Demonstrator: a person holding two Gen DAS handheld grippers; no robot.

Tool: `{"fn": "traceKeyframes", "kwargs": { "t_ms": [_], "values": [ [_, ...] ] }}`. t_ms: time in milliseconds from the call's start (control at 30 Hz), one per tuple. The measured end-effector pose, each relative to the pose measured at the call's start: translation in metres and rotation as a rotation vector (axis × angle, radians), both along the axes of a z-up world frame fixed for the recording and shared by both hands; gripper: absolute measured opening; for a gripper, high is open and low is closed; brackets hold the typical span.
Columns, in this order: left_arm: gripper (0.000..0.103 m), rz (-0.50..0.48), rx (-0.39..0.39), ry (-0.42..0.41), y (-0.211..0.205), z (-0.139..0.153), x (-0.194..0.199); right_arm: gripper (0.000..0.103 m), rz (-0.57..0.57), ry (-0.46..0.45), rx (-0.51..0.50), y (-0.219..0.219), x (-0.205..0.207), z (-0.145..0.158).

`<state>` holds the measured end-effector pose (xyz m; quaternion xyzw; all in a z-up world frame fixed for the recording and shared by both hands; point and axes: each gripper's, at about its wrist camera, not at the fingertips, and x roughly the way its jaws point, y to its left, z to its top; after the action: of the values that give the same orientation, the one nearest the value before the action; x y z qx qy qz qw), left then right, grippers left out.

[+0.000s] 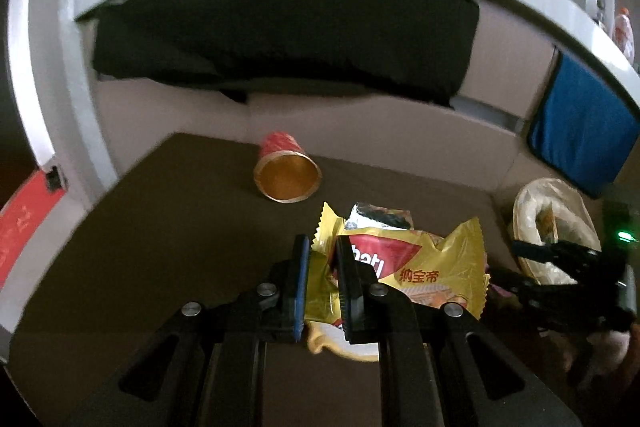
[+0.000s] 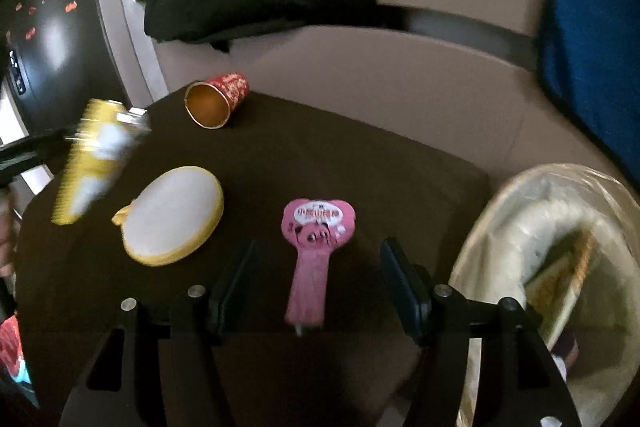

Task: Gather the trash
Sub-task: 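Grasp the yellow wafer pack with the left gripper while the right gripper holds the lollipop, then carry the wafer pack in the left gripper while the right gripper carries the lollipop over the bin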

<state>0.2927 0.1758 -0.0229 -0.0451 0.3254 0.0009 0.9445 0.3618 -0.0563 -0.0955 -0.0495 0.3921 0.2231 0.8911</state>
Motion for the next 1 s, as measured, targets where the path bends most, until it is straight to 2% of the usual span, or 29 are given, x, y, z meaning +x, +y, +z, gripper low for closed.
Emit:
{"fn": "traceKeyframes", "kwargs": {
  "t_ms": [200, 333, 400, 433, 467, 700, 1000],
  "values": [
    [0.014, -0.008, -0.015, -0.034, 0.008, 0.009, -0.026, 0.061, -0.030, 0.026, -0.107, 0.020, 0.025, -0.019],
    [0.014, -0.009, -0.018, -0.039, 0.005, 0.008, -0.031, 0.061, -0.052, 0.055, -0.112, 0.023, 0.035, -0.025],
    [0.014, -0.008, -0.019, -0.037, 0.003, 0.006, -0.033, 0.060, -0.049, 0.083, -0.079, 0.021, 0.038, -0.025],
    [0.014, -0.008, -0.019, -0.037, 0.003, 0.006, -0.034, 0.058, -0.050, 0.088, -0.063, 0.020, 0.038, -0.024],
    [0.014, -0.008, -0.018, -0.040, 0.003, 0.006, -0.037, 0.049, -0.045, 0.088, -0.044, 0.019, 0.035, -0.021],
    [0.014, -0.002, 0.010, -0.094, -0.007, 0.021, -0.048, 0.047, -0.031, -0.046, -0.028, 0.011, -0.002, 0.035],
    [0.014, -0.020, 0.068, -0.280, -0.047, 0.082, -0.062, 0.047, -0.030, -0.271, 0.013, -0.011, -0.050, 0.131]
  ]
}}
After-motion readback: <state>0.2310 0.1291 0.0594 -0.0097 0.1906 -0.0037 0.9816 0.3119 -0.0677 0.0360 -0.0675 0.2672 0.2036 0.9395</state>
